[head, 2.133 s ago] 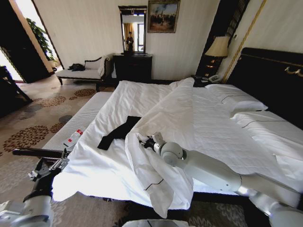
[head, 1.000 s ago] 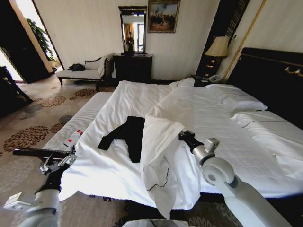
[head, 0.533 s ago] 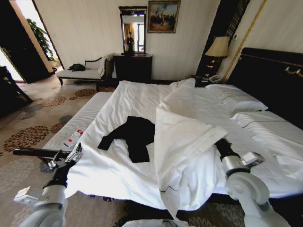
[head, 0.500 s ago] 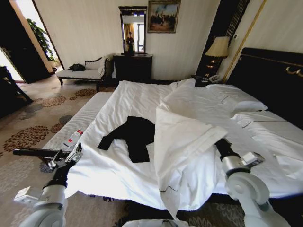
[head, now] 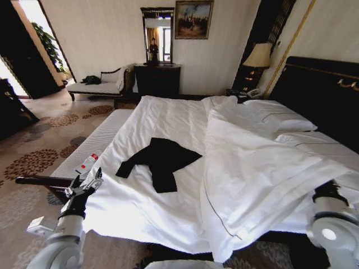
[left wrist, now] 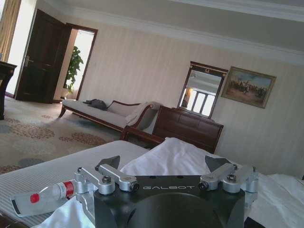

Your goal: Fold the clothes on the bed.

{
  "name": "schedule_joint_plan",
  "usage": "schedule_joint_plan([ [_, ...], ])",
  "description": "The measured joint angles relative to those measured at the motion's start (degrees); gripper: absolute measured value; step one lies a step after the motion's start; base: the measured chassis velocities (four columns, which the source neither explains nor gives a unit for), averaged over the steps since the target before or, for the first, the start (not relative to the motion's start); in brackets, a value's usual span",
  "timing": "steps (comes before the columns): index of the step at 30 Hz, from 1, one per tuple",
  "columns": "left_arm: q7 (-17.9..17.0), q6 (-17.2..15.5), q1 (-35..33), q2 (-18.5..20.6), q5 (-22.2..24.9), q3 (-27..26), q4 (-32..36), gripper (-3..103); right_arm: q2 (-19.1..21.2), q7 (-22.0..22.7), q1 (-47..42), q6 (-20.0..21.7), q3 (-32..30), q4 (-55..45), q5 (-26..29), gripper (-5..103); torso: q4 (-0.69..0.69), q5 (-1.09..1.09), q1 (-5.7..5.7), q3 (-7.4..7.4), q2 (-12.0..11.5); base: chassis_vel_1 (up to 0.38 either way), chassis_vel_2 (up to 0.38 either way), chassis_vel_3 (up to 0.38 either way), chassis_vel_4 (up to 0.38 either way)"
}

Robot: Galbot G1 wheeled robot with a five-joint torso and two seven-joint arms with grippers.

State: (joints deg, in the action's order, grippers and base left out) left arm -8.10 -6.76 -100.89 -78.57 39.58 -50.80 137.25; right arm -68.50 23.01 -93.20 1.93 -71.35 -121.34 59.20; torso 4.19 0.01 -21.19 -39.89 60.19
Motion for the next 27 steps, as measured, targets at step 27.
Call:
schedule_joint_plan([
  [27, -0.13, 0.37, 3.10, 0.35, 0.22, 2.25, -2.31, 100, -0.36, 9.88, -2.42, -19.26, -8.02, 33.42, -6.71, 2, -0.10, 0.03, -0.02, 0.00, -0.01, 0.000, 0.000, 0.000, 0.000],
])
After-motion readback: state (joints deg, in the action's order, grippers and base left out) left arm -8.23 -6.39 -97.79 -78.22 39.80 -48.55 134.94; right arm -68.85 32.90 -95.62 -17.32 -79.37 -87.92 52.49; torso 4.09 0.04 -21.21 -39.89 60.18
